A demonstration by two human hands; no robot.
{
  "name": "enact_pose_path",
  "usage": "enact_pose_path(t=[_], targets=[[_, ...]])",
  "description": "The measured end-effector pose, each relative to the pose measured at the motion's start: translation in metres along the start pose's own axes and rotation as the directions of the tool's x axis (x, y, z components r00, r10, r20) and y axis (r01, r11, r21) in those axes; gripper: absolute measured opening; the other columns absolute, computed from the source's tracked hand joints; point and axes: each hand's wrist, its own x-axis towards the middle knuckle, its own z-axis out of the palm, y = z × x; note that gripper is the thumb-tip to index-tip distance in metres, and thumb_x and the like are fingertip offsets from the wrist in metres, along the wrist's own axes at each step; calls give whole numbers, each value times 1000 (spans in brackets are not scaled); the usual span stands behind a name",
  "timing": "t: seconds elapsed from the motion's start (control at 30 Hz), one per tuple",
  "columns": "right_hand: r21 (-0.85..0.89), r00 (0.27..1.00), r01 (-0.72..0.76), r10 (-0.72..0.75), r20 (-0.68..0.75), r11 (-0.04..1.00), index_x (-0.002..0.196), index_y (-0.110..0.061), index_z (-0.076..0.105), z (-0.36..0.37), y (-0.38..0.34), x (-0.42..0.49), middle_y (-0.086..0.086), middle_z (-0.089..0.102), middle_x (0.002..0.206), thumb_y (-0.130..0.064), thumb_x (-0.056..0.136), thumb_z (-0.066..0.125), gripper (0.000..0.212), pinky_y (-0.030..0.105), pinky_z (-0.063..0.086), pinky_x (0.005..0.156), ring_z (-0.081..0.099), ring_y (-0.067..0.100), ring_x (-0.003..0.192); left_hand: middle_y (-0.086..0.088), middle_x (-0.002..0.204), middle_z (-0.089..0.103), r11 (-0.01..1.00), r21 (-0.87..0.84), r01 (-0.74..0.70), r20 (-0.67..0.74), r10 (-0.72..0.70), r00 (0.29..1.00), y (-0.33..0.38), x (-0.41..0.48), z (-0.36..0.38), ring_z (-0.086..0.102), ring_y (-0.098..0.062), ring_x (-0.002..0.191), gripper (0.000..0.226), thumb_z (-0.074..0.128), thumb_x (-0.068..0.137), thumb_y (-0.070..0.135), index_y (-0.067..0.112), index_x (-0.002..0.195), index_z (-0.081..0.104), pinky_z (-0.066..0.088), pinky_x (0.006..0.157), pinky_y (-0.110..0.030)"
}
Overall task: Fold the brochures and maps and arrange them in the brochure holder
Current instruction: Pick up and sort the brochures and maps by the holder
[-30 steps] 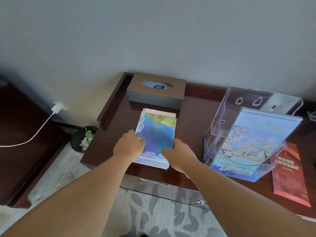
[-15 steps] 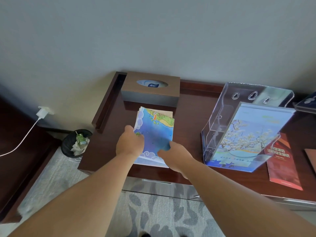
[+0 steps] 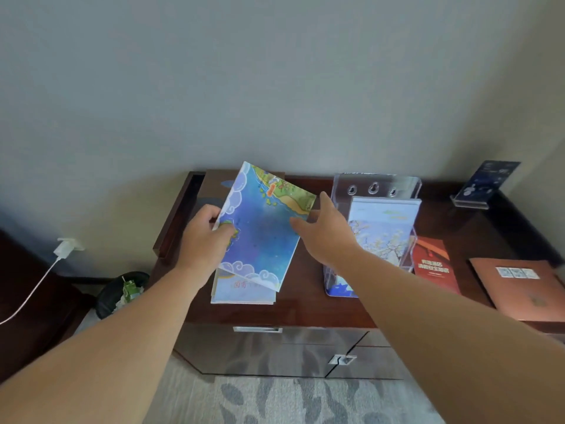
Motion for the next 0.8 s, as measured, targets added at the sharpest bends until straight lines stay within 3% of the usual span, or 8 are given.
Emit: enact_pose_path(t=[0.07, 0.2, 0.27, 0.37, 0.5, 0.67, 0.8], targets=[[81, 998, 27, -23, -57, 996, 127, -19, 44, -18, -1, -9, -5, 64, 101, -32, 89, 61, 44, 30, 44, 63, 62, 24, 90, 9, 53, 57, 999, -32, -26, 9, 26, 1000, 19, -16, 7, 48, -10, 49, 13, 61, 76, 10, 18, 71, 53, 38, 55, -29], [273, 992, -3, 36, -117, 962, 136, -24, 45, -65, 20, -33, -2, 66, 94, -31, 90, 62, 49, 38, 56, 66, 68, 24, 81, 9, 55, 56, 997, -53, -63, 51, 66, 997, 55, -57, 30, 48, -11, 52, 7, 60, 70, 19, 18, 73, 54, 38, 56, -28], [324, 988, -16, 64, -139, 946, 119, -24, 53, -93, 41, -48, -3, 64, 79, -27, 88, 62, 32, 47, 60, 68, 68, 23, 71, 11, 53, 56, 996, -46, -75, 88, 78, 993, 70, -82, 51, 47, -9, 49, 7, 60, 71, 19, 18, 75, 54, 37, 54, -27], [331, 974, -5, 79, -210, 943, 99, -26, 50, -139, 82, -71, -3, 62, 80, -22, 87, 62, 17, 53, 59, 70, 69, 28, 78, 9, 58, 62, 993, -26, -113, 138, 115, 984, 93, -120, 94, 51, -6, 48, 6, 60, 75, 20, 21, 80, 58, 40, 55, -27], [318, 947, -40, 137, -290, 947, 107, -23, 48, -199, 137, -98, -8, 62, 86, -22, 85, 61, 25, 47, 59, 75, 66, 21, 79, 14, 57, 65, 980, -64, -187, 217, 197, 956, 123, -160, 162, 57, 0, 49, 16, 60, 89, 12, 28, 88, 63, 44, 50, -16], [285, 903, -117, 221, -369, 951, 131, -32, 40, -260, 198, -119, -9, 63, 93, -28, 89, 59, 46, 45, 60, 73, 68, 21, 81, 5, 62, 68, 974, -10, -228, 405, 212, 890, 146, -188, 238, 55, -10, 53, 11, 59, 88, 18, 27, 84, 64, 45, 62, -30], [277, 876, -218, 312, -367, 936, 112, -33, 42, -288, 242, -122, -7, 65, 92, -29, 88, 57, 28, 46, 61, 71, 71, 26, 72, 2, 75, 70, 966, 38, -255, 507, 201, 838, 152, -199, 289, 63, -19, 66, 7, 59, 86, 23, 29, 83, 61, 51, 69, -39]])
